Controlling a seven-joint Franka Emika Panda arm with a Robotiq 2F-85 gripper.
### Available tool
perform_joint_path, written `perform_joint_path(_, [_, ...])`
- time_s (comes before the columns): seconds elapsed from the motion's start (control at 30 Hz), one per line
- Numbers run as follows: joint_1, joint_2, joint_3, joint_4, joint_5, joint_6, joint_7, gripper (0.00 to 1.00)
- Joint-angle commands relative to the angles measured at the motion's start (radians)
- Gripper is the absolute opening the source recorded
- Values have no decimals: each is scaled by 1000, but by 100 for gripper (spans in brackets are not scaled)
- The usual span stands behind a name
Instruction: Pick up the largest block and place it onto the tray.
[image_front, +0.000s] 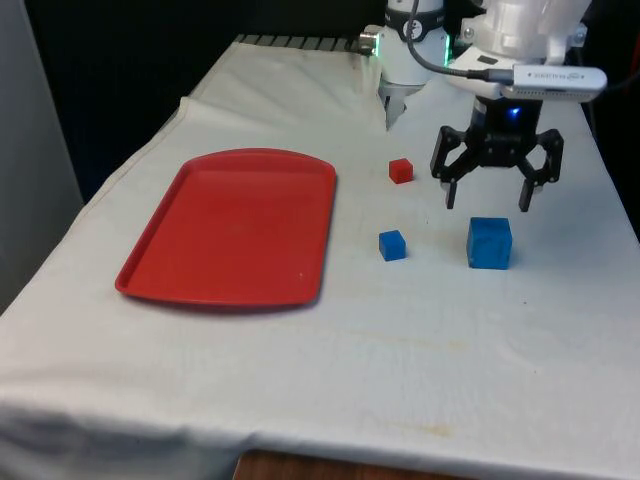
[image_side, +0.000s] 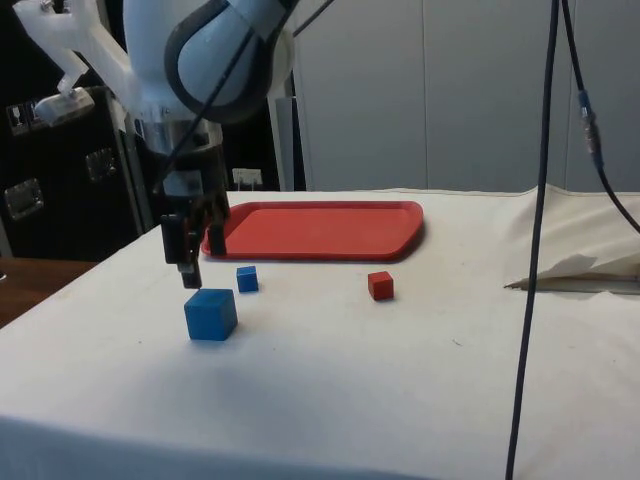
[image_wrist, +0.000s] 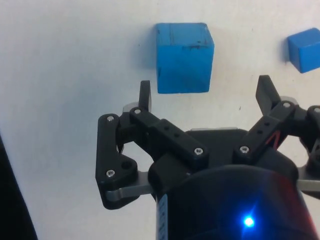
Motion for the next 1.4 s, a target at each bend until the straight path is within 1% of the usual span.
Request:
perform_joint_path(0.0, [0,4,2,-3,3,16,-1,100])
perform_joint_path(0.13, [1,12,2,-3,2,21,1,100])
perform_joint_path(0.17, [1,11,1,-1,0,12,0,100])
perform_joint_path(0.2, [2,13,3,-3,2,22,1,100])
perform_joint_path(0.43, [2,13,1,0,-1,13,0,100])
perform_joint_path(0.57, [7,14,1,1,-5,16,2,100])
perform_joint_path(0.73, [7,18,2,1,-2,21,2,100])
perform_joint_path(0.77, [5,13,2,1,-2,13,-1,100])
perform_joint_path(0.8, [7,20,2,2,-1,22,2,100])
perform_joint_path(0.9, [6,27,4,2,1,28,4,100])
perform_joint_path(1.07, [3,50,8,0,6,58,9,100])
perform_joint_path(1.1, [5,47,5,1,-1,44,10,100])
perform_joint_path(1.17, [4,60,8,-1,5,72,16,100])
perform_joint_path(1.27, [4,73,9,-1,5,87,21,100])
perform_joint_path(1.33, [4,79,9,-1,5,93,25,100])
perform_joint_path(1.37, [5,74,5,1,-1,77,23,100])
